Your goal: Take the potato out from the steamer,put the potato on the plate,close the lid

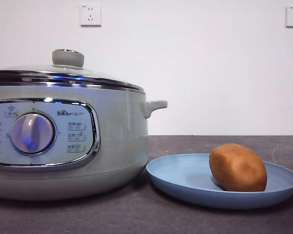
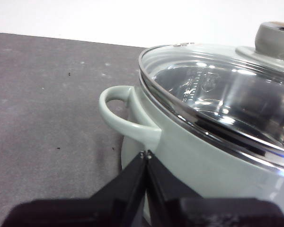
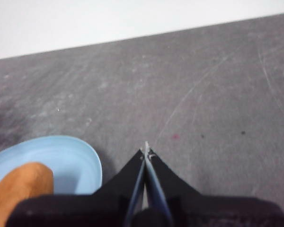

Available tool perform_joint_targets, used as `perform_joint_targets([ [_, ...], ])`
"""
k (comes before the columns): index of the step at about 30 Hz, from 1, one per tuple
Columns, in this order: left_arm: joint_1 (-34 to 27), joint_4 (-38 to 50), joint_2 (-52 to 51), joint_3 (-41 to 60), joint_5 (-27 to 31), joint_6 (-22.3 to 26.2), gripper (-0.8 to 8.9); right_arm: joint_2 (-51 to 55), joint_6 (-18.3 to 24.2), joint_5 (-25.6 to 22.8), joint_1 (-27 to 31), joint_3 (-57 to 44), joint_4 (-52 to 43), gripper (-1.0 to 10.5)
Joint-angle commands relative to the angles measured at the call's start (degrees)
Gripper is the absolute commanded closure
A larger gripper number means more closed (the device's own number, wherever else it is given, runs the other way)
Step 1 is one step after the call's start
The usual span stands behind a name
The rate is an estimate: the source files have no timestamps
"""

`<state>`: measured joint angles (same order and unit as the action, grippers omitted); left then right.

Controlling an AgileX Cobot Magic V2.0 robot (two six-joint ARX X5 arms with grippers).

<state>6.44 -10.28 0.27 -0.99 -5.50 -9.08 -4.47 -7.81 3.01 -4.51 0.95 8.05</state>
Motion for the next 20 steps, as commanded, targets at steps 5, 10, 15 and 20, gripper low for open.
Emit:
perform_joint_targets([
  [5,-0.2,0.1,-0.1,0.8,0.0,0.2,8.17,4.4,-2.4,0.0,0.0,-0.6,2.2,9.5],
  [10,-0.2,0.1,-0.1,0.8,0.0,0.2,8.17,3.5,-2.4,-0.2,0.0,-0.6,2.3,9.5],
  [15,-0.2,0.1,-0.1,0.8,0.0,0.3,8.17,3.2,-2.4,-0.2,0.0,-0.6,2.3,9.5],
  [20,-0.2,0.1,-0.1,0.8,0.0,0.2,8.17,3.2,-2.4,-0.2,0.0,-0.6,2.3,9.5],
])
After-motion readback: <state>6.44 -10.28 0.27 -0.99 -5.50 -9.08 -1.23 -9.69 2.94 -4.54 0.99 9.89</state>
